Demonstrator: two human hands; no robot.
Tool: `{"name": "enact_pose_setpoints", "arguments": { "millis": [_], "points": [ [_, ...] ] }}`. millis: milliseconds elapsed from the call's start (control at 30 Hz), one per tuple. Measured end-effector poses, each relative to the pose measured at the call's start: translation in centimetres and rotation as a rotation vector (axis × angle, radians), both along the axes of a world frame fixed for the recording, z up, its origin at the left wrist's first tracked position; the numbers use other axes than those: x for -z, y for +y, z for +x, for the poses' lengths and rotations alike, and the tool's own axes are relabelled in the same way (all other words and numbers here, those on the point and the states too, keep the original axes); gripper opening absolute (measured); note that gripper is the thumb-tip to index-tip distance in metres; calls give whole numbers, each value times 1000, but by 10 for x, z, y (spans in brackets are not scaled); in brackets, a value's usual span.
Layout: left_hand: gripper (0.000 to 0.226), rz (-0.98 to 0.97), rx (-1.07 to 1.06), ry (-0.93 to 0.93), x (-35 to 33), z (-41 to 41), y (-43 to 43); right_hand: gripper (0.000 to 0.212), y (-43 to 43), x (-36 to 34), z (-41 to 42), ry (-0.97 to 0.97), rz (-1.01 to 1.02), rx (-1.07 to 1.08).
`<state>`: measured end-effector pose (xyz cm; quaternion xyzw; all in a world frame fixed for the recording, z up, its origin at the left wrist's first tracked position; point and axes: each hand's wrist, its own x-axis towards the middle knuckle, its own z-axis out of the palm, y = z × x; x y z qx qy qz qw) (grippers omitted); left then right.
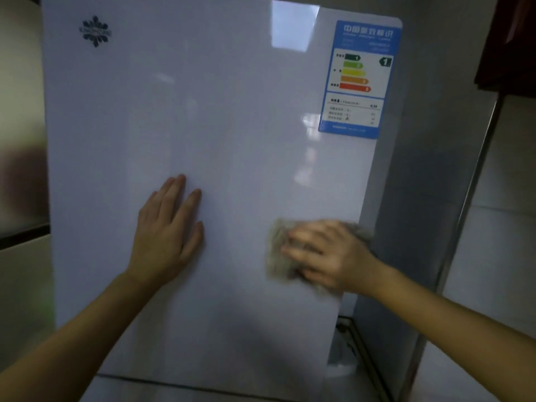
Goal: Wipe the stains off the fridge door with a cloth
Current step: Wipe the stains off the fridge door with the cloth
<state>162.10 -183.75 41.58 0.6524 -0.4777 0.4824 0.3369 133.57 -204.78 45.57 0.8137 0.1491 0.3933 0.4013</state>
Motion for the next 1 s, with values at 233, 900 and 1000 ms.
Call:
{"name": "enact_pose_setpoints", "arguments": {
  "millis": [233, 900, 1000],
  "points": [
    [59, 49, 0, -23, -2, 5, 9, 40, 0, -25, 4, -90, 10, 7],
    [53, -13, -72, 123, 48, 67, 64, 39, 66, -57, 121, -157, 79, -72],
    [56, -27, -67, 135, 58, 79, 65, 42, 87, -92, 147, -391, 274, -68]
  ]
}}
